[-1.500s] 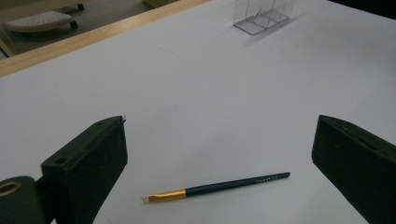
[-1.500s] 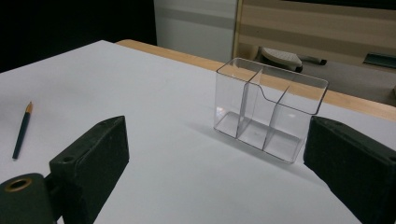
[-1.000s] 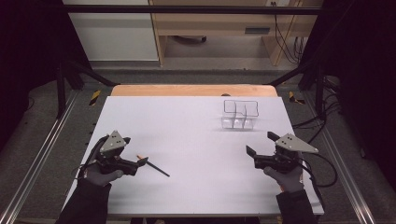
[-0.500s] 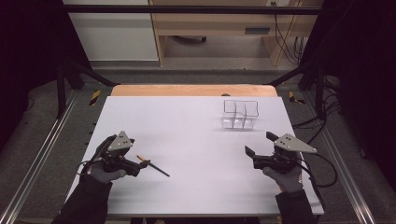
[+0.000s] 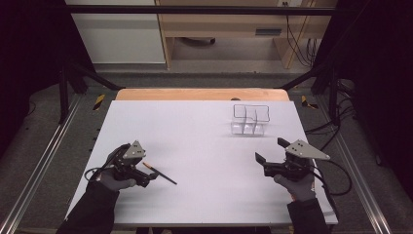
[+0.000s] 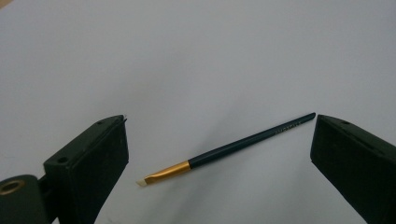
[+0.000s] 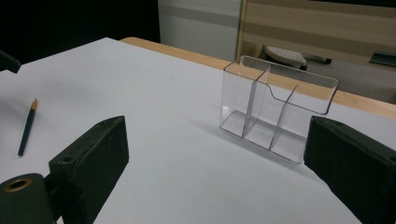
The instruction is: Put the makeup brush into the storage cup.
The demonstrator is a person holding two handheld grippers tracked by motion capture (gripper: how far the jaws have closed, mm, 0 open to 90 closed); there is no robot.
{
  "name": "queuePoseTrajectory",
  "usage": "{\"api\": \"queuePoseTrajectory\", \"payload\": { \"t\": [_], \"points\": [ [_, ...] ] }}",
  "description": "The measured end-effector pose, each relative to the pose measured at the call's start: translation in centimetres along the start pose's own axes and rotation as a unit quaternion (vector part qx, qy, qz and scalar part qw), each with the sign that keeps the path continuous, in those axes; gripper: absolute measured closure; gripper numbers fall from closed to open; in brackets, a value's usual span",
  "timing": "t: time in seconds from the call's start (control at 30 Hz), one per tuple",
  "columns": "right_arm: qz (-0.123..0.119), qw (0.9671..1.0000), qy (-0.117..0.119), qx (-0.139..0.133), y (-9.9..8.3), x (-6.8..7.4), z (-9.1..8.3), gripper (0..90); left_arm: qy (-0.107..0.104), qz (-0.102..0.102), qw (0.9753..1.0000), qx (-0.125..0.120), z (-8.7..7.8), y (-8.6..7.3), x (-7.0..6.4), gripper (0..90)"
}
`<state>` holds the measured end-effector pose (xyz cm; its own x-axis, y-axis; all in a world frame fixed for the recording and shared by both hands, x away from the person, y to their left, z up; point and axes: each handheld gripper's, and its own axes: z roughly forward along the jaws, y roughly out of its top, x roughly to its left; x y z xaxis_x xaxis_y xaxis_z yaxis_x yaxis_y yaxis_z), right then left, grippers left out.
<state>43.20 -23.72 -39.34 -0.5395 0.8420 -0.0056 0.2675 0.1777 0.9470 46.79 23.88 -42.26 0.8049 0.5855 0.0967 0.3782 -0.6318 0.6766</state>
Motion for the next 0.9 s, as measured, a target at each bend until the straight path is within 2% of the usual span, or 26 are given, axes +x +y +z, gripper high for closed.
{"api": "queuePoseTrajectory", "payload": {
  "t": [0.4,0.63,0.9],
  "points": [
    [0.0,1.0,0.0,0.002,0.0,0.0,0.1,7.0,-0.024,0.028,0.999,0.026,1.9,-0.3,-0.2,5.8],
    [0.001,1.0,0.001,0.004,-0.1,0.1,0.1,7.0,-0.031,0.045,0.9973,0.048,3.0,-0.3,-0.4,7.8],
    [0.001,1.0,0.003,0.005,-0.1,0.1,0.3,7.2,-0.036,0.057,0.9961,0.057,3.8,-0.2,-0.7,12.0]
  ]
}}
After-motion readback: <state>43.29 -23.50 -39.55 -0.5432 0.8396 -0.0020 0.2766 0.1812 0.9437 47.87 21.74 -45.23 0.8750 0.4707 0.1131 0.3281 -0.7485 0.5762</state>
